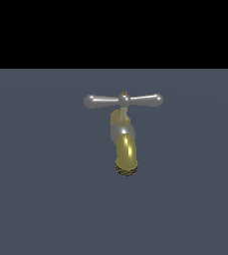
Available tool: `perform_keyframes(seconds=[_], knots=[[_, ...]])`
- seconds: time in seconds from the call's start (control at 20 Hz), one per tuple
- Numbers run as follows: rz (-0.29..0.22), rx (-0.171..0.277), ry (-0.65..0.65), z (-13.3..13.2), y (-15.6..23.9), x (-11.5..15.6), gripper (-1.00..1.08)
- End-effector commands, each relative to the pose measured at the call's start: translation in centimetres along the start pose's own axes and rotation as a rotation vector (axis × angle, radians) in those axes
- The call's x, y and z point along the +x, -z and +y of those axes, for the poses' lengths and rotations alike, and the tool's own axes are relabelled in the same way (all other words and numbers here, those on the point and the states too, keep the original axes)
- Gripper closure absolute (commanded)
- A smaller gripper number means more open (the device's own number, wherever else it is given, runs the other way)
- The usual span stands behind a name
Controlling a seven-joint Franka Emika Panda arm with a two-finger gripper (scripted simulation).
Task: Turn on the faucet by rotating a designated handle.
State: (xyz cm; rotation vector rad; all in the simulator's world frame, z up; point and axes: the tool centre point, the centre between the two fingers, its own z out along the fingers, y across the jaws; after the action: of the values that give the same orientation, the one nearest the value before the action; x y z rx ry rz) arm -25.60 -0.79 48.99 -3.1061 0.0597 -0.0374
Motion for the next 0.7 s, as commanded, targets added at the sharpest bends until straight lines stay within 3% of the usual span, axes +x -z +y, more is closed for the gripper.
perform_keyframes(seconds=[0.0, 0.65], knots=[[0.0, 0.0, 0.0, 0.0, 0.0, 0.0, 1.08], [0.0, -0.002, -0.093, -1.7, -1.9, 1.0, 1.08]])
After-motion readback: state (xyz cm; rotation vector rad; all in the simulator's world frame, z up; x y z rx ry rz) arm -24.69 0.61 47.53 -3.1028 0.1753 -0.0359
